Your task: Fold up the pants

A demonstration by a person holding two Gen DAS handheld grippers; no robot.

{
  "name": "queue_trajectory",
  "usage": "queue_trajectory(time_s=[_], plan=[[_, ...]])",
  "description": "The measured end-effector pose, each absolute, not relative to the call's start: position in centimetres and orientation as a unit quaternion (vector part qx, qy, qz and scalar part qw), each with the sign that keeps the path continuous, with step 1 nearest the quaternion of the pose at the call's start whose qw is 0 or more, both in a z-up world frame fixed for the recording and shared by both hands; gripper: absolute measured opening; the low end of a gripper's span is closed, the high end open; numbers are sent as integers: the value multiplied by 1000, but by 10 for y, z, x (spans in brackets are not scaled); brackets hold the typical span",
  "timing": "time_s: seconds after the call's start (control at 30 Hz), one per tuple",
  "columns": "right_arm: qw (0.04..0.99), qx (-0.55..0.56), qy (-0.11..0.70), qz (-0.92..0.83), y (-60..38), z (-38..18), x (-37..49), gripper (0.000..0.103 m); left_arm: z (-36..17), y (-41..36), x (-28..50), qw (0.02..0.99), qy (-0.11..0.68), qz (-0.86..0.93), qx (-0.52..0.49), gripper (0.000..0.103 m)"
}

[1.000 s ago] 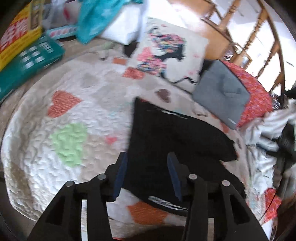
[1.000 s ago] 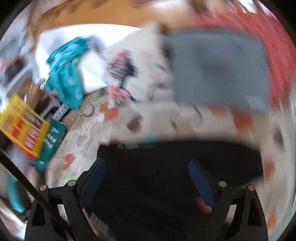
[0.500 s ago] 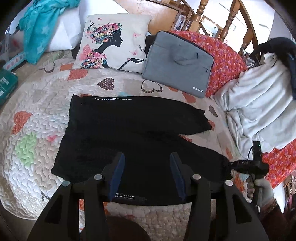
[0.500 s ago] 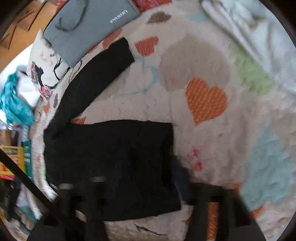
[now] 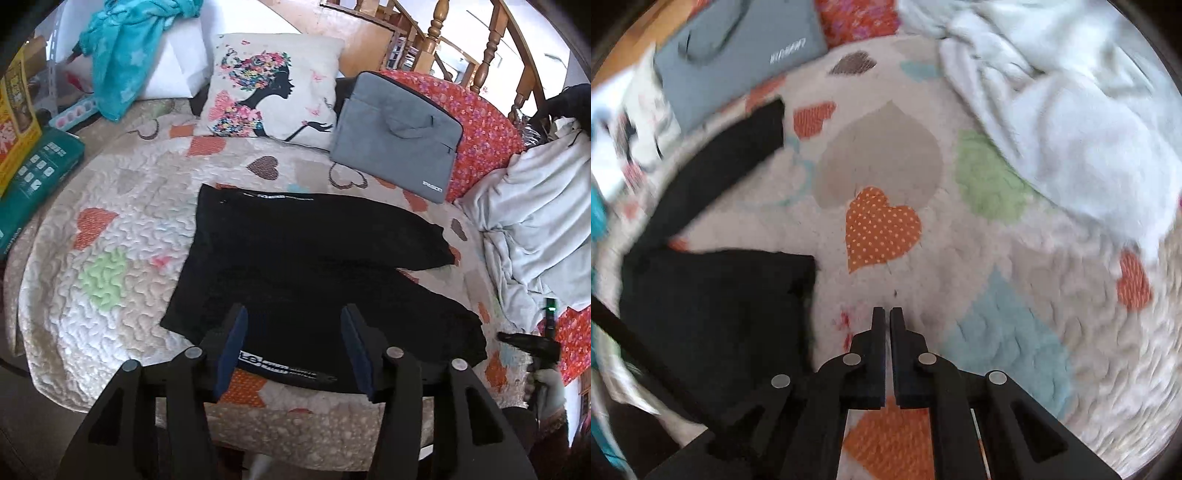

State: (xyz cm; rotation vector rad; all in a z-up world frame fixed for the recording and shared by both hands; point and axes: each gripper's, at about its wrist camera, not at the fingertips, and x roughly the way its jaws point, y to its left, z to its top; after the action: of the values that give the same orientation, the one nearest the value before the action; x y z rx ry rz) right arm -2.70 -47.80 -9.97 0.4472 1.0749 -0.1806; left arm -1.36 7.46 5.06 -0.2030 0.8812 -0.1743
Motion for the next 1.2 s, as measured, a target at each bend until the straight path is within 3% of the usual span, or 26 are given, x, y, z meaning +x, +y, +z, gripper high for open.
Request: queue_trajectory(time_s=[0.07,0.17,0.23,0.27,0.47,0.67,1.2], plan=[[849,187,487,-84,-475,-73,-39,4,52,75,-12,895,425,-86,-102,56],[873,153,458,-71,-460,-35,-51,13,47,66,-8,895,424,-102,-100,57],[884,138,444,-51,-445,-10,-51,33,39,57,-6,890,429,-120,-99,57],[886,139,441,-38,-435,-2,-54,34,31,50,-4,885,435,-132,-97,57],[890,117,437,-64,-429,23,-67,34,3,18,-6,871,450,-183,-78,57],[890,162,423,-51,-442,25,-59,35,0,17,5,867,457,-181,-80,57],[869,180,461,6,-408,-33,140,35,6,83,175,888,453,-71,-39,60]])
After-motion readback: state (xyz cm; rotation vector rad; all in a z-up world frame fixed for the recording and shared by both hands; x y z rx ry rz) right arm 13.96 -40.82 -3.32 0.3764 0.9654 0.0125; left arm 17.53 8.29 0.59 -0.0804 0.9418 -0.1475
